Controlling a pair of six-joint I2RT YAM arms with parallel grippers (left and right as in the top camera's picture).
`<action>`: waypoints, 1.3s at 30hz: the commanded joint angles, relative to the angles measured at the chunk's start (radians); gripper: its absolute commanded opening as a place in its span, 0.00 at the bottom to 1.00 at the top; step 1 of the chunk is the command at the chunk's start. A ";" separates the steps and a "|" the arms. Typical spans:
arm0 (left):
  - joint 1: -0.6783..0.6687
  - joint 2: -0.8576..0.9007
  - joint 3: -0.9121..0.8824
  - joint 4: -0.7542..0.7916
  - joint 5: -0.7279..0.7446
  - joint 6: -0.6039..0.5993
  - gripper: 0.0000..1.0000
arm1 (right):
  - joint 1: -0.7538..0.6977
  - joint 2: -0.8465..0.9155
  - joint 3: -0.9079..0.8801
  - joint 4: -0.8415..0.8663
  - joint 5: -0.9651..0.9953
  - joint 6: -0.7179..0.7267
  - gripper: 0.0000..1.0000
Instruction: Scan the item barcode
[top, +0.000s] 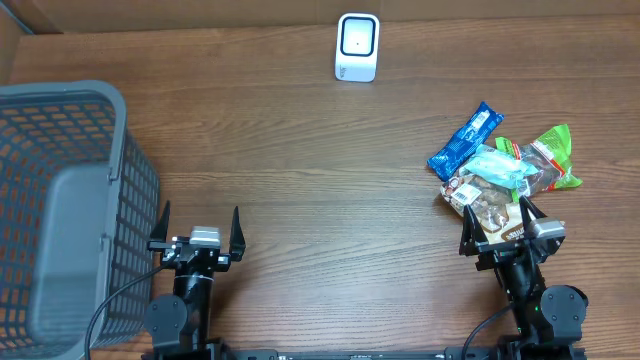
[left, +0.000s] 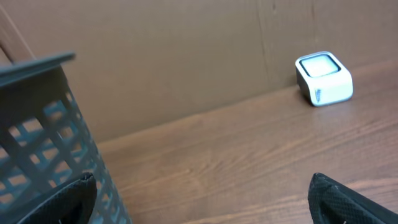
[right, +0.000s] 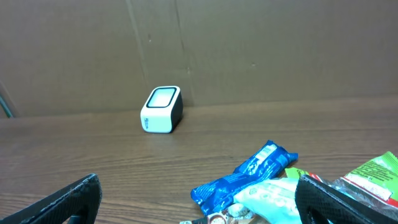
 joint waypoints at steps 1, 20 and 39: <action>-0.008 -0.032 -0.042 -0.047 0.013 0.041 1.00 | 0.006 -0.008 -0.011 0.005 0.005 0.003 1.00; -0.006 -0.032 -0.042 -0.057 0.014 0.015 0.99 | 0.006 -0.008 -0.011 0.005 0.005 0.003 1.00; -0.006 -0.032 -0.042 -0.057 0.014 0.015 0.99 | 0.006 -0.008 -0.011 0.005 0.006 0.003 1.00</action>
